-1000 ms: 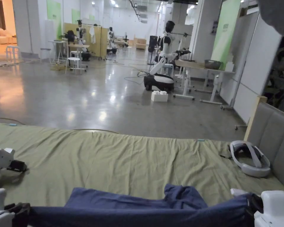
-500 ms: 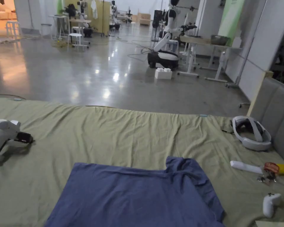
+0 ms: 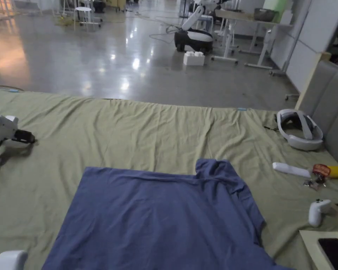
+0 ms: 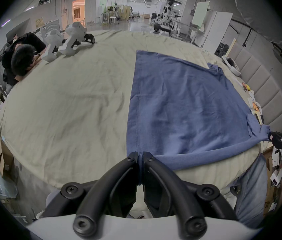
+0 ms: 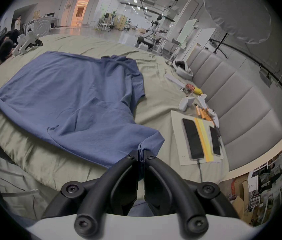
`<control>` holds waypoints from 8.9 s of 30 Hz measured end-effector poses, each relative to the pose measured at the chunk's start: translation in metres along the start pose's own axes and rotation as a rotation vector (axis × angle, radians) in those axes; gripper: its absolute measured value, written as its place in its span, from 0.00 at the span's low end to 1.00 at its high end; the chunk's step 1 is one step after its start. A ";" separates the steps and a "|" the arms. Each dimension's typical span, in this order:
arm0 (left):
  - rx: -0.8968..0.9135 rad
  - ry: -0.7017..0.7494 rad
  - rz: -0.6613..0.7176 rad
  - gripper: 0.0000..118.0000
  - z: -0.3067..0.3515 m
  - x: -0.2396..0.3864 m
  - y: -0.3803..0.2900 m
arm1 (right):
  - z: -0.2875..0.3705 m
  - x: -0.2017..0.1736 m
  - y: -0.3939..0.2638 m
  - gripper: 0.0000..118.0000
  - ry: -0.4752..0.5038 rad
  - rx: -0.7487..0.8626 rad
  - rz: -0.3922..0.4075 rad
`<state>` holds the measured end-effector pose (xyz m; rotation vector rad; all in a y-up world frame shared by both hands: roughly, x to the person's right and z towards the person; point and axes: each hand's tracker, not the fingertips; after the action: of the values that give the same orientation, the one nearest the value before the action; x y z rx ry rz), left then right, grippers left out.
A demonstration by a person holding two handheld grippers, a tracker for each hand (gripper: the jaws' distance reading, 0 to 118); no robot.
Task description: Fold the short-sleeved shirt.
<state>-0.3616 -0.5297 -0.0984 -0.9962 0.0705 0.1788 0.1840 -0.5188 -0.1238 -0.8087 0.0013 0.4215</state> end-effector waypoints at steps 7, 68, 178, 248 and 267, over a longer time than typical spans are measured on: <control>0.020 0.030 -0.006 0.50 -0.002 0.004 0.005 | 0.000 0.010 0.006 0.54 0.008 0.034 -0.096; -0.170 0.023 0.148 0.58 -0.035 -0.035 -0.011 | 0.029 -0.055 0.122 0.07 0.066 0.570 -0.313; 0.820 0.088 -0.062 0.13 0.052 0.104 0.142 | 0.052 -0.042 0.179 0.12 0.023 0.774 -0.402; -0.047 0.018 -0.057 0.07 -0.074 0.019 0.127 | -0.185 0.023 0.105 0.60 0.218 -0.218 -0.136; 0.027 -0.032 0.003 0.07 -0.032 0.014 0.128 | -0.101 0.036 0.112 0.12 0.234 -0.042 -0.175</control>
<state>-0.3707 -0.4876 -0.2236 -0.9657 0.0452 0.1966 0.1920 -0.5080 -0.2786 -0.8882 0.1386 0.1602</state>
